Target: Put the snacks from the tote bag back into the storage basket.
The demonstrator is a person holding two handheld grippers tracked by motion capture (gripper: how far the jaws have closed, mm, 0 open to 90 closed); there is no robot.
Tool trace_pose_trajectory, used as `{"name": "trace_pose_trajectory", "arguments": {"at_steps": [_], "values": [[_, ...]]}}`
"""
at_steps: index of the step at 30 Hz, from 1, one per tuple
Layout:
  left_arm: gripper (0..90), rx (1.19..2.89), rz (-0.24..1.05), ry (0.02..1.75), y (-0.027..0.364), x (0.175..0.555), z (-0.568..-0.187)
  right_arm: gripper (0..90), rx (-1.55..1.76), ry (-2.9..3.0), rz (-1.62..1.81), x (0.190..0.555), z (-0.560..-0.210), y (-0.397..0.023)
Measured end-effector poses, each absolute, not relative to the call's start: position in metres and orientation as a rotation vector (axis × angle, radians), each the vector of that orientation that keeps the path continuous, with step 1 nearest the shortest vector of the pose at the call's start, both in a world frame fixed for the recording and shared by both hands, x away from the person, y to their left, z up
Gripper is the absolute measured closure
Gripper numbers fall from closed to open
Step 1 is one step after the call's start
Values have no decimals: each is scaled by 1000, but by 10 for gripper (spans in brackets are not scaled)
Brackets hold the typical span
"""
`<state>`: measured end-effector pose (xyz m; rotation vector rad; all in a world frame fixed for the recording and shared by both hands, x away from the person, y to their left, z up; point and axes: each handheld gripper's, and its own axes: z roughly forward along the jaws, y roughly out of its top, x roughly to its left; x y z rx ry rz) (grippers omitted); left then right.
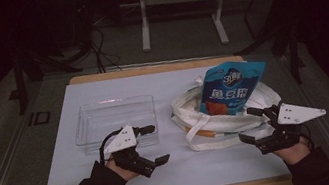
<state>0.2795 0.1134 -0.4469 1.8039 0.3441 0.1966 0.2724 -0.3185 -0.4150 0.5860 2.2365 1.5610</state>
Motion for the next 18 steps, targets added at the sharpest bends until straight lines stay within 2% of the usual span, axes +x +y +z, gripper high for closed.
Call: {"name": "trace_pose_trajectory", "arguments": {"at_steps": [18], "values": [[12, 1774, 186, 252, 78, 329, -423, 113, 592, 2157, 1610, 302, -396, -335]]}}
